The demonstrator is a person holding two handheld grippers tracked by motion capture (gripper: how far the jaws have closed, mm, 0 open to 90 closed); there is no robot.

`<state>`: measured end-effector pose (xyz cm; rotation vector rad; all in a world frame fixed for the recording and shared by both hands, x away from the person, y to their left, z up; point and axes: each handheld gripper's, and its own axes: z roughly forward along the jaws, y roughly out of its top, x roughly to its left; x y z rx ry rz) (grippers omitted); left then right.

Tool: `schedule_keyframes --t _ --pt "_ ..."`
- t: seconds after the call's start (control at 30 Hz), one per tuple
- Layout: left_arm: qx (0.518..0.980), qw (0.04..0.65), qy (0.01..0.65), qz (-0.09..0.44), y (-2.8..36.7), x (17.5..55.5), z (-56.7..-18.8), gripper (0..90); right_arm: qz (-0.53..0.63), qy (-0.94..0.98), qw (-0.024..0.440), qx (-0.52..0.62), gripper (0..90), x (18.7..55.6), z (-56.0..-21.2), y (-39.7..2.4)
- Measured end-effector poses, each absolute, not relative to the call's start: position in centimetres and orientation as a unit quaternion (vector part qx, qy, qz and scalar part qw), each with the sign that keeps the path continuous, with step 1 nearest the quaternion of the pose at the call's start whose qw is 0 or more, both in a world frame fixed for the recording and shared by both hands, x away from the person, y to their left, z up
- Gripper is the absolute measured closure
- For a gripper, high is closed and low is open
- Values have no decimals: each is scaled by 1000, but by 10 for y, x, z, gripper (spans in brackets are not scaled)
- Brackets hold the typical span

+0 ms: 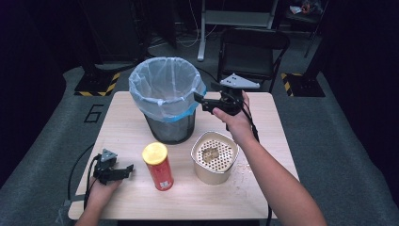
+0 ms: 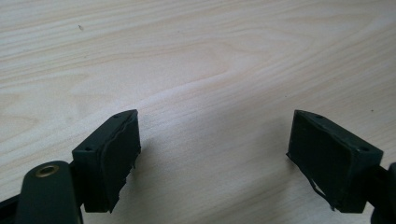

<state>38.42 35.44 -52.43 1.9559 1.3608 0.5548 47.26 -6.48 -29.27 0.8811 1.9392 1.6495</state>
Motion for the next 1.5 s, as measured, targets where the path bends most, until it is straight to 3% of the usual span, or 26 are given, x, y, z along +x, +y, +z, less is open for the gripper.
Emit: schedule_keyframes --t 1.0,1.5 --pt "742 397 506 189 341 368 -496 170 544 679 277 408 254 413 -381 -172" --pt "753 427 466 181 332 345 -466 117 500 684 307 434 255 382 -422 -205"
